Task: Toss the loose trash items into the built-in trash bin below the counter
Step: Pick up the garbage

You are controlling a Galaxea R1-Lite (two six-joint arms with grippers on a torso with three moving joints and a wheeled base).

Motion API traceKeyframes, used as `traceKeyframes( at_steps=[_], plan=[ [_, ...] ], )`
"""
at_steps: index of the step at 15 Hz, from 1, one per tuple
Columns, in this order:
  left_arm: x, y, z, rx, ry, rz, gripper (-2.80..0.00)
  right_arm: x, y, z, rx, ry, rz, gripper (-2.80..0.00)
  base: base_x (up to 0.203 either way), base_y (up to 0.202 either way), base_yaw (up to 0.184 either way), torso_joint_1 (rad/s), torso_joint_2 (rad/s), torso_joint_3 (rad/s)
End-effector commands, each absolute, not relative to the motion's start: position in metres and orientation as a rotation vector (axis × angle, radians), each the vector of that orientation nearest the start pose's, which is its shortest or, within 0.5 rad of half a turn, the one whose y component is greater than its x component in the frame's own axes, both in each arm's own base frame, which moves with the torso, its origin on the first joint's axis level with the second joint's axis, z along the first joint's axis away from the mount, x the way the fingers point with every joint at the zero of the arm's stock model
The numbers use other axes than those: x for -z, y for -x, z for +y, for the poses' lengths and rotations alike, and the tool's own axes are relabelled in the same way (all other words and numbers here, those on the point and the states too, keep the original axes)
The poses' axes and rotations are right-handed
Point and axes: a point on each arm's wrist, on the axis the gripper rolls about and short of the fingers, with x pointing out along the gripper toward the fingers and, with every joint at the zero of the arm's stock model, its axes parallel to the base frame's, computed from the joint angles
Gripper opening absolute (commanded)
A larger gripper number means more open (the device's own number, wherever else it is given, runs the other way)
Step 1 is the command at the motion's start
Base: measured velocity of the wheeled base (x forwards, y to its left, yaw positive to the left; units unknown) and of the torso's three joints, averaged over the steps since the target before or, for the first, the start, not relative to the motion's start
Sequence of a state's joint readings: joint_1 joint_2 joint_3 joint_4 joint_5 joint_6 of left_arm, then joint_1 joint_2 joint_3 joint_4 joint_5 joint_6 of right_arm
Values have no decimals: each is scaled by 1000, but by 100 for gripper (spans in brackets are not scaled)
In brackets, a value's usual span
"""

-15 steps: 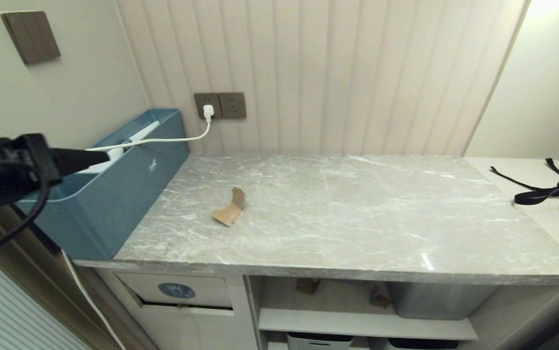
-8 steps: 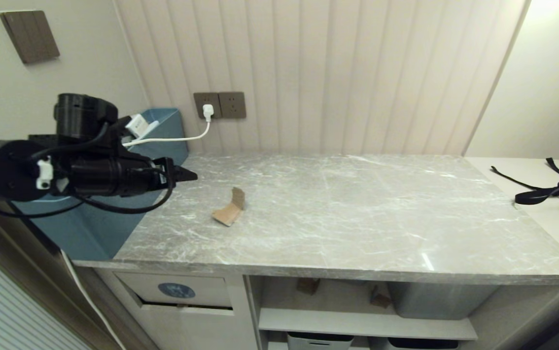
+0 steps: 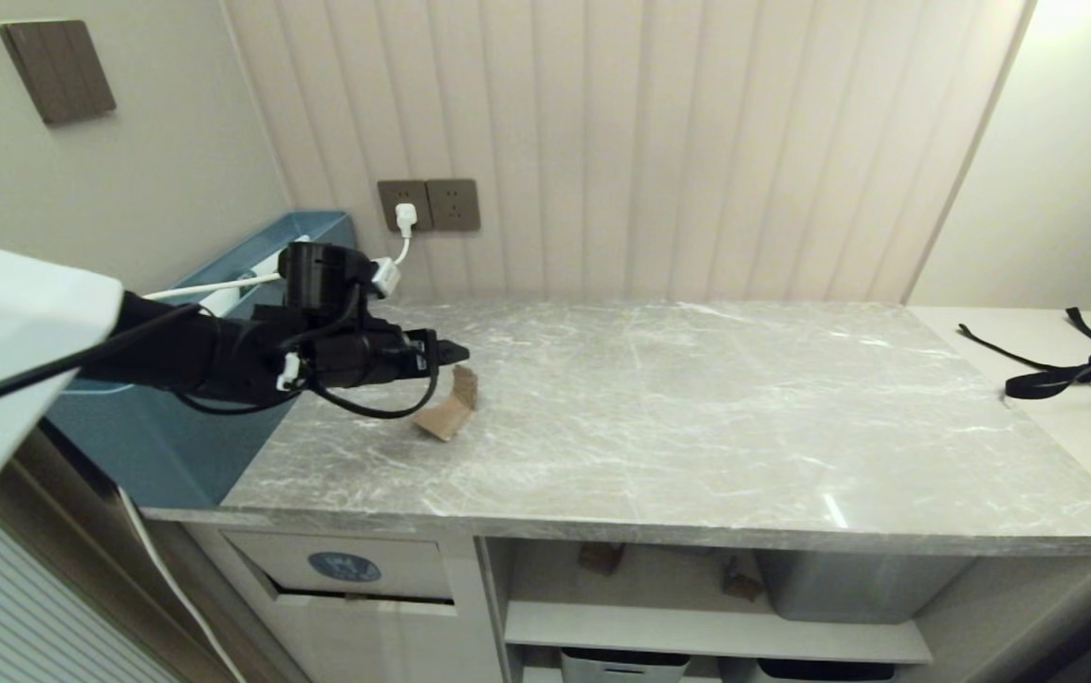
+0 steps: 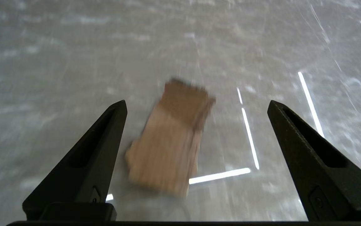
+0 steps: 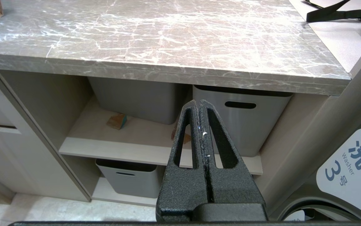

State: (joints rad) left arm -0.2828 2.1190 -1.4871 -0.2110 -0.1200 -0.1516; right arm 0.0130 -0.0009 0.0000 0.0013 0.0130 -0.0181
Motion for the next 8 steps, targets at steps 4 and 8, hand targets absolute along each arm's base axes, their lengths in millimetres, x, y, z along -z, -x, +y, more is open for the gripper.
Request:
traceKeyframes(
  at_steps=[4, 8],
  plan=[
    [-130, -444, -175, 356, 59, 435, 0, -75, 23, 0, -28, 18, 1, -280, 0, 0, 0, 0, 0, 0],
    [-112, -468, -182, 205, 17, 398, 0, -75, 23, 0, -28, 18, 1, -280, 0, 0, 0, 0, 0, 0]
  ],
)
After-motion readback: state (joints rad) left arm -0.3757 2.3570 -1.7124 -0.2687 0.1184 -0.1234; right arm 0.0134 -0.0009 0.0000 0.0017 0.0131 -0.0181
